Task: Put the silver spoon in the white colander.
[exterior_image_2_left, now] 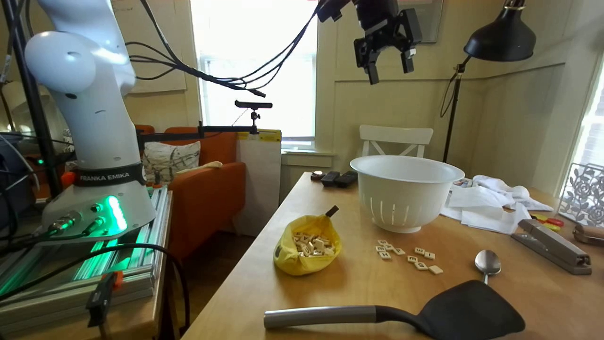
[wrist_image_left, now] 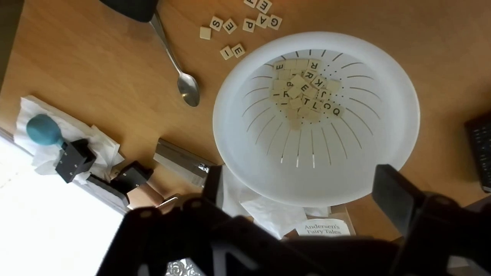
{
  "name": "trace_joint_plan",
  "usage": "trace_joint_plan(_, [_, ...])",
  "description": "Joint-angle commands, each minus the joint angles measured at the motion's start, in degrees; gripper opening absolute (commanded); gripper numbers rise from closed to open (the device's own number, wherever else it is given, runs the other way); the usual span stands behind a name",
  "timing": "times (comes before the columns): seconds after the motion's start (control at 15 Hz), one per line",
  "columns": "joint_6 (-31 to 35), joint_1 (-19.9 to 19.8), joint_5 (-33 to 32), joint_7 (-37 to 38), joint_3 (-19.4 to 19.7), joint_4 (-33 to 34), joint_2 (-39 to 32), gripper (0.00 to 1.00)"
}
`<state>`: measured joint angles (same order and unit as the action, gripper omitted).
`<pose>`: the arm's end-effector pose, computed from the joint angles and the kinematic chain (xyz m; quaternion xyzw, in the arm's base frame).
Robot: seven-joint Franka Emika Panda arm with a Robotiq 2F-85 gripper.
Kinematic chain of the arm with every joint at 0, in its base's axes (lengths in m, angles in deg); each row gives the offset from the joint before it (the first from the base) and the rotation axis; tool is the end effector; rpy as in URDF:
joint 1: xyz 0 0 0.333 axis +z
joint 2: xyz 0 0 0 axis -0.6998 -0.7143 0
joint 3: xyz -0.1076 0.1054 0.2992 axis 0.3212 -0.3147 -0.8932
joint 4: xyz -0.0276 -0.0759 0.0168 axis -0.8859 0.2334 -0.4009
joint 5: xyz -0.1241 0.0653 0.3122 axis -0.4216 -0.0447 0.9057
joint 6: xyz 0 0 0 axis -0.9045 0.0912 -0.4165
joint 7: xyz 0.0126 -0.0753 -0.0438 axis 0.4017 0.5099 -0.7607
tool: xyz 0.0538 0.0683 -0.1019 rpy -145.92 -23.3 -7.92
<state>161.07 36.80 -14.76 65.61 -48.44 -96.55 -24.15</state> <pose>0.4856 -0.2049 0.5006 0.9874 0.0294 0.1235 0.0946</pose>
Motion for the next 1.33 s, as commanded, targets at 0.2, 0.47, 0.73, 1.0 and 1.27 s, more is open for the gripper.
trace_joint_plan(0.2, [-1.9, -6.54, 11.06, -17.08, -0.02, 15.89, -15.28, 1.0])
trace_joint_plan(0.47, [-4.2, -13.15, 14.39, -25.17, -1.68, 25.38, -25.58, 1.0])
trace_joint_plan(0.73, [-4.64, -19.24, 15.49, -26.43, -4.16, 33.79, -35.77, 1.0])
trace_joint_plan(1.0, [-3.3, -21.12, 13.48, -24.28, -5.79, 33.02, -37.43, 1.0])
trace_joint_plan(1.27, [-3.81, -22.02, 13.52, -23.7, -6.57, 37.05, -41.51, 1.0])
